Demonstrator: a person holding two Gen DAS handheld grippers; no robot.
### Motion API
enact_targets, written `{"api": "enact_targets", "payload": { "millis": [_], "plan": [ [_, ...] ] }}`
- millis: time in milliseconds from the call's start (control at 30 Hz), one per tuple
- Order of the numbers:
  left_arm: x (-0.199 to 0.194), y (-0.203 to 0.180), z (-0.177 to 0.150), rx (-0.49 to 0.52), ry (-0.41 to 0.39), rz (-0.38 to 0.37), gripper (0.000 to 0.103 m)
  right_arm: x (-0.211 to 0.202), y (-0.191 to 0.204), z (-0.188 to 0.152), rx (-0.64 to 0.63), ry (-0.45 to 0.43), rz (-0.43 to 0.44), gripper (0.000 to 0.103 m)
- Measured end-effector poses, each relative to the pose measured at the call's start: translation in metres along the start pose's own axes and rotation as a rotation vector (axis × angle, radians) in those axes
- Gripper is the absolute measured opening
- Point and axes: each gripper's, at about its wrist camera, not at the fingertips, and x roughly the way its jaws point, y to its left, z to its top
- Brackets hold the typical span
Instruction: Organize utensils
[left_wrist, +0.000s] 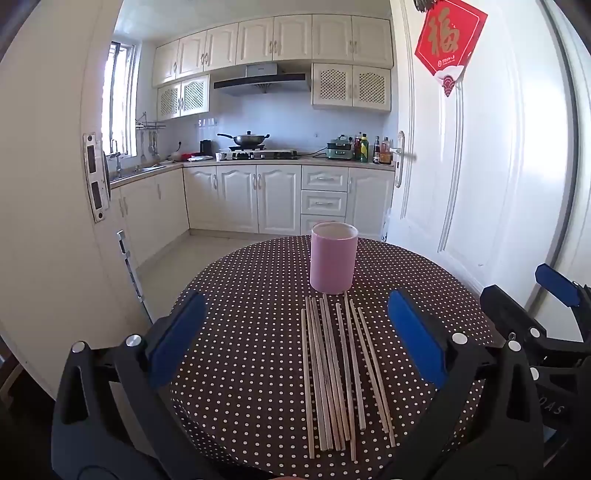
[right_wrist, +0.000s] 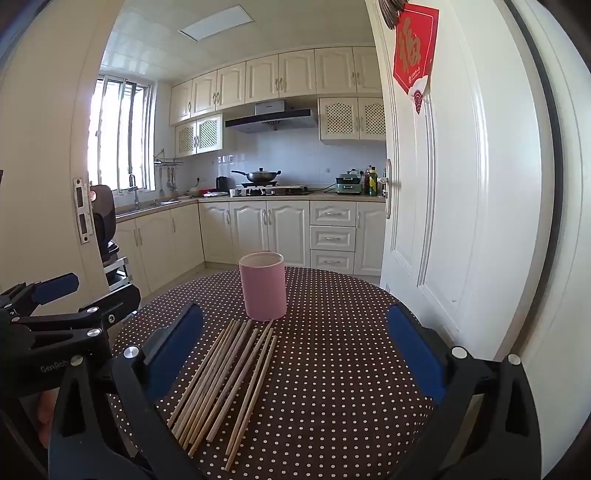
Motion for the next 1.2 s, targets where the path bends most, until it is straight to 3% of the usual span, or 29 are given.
{"api": "enact_targets", "payload": {
  "millis": [1200],
  "plan": [
    [0.0015, 0.0090, -0.0057, -0.025, 0.014, 0.004, 0.097, 0.0067, 0.0059, -0.0013, -0.006, 0.031, 0.018, 0.096]
  ]
}}
